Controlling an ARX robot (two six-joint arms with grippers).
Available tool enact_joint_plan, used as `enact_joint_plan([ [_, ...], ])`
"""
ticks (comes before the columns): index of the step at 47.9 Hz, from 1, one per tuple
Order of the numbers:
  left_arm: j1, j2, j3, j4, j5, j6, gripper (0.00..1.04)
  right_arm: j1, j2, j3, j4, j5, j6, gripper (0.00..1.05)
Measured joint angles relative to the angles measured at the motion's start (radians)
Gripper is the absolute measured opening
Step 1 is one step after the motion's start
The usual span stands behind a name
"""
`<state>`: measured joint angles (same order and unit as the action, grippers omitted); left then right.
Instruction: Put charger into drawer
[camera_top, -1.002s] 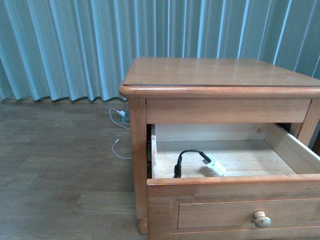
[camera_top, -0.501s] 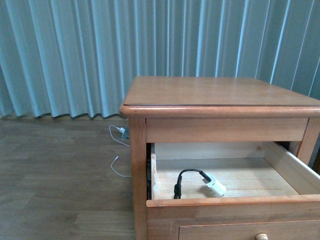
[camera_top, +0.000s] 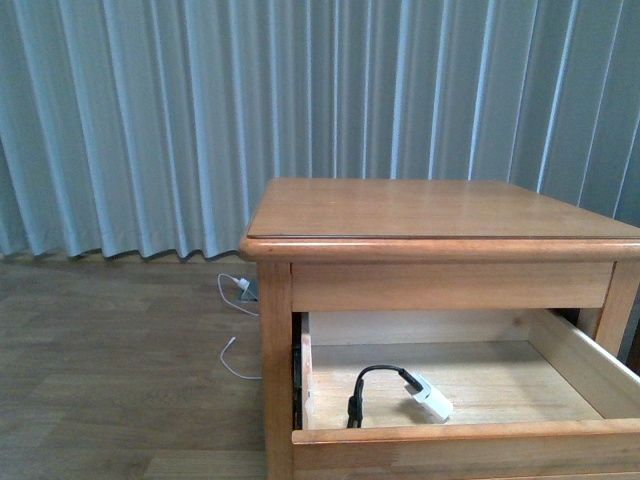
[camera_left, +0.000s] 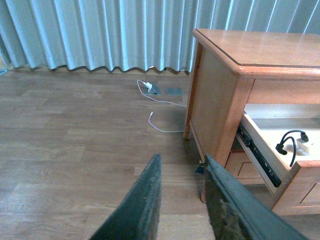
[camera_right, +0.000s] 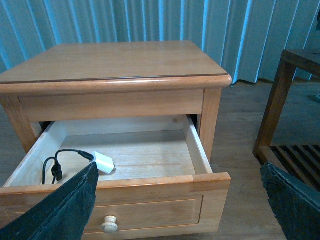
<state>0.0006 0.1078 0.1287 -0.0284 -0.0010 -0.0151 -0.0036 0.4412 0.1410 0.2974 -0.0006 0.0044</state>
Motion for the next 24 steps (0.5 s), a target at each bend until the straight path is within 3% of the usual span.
enact_joint_plan([
  [7, 0.0, -0.021, -0.028, 0.007, 0.0, 0.003, 0.04, 0.0, 0.0, 0.0, 0.0, 0.0, 0.0, 0.97],
  [24, 0.0, -0.058, -0.074, 0.016, 0.0, 0.007, 0.04, 0.0, 0.0, 0.0, 0.0, 0.0, 0.0, 0.97],
])
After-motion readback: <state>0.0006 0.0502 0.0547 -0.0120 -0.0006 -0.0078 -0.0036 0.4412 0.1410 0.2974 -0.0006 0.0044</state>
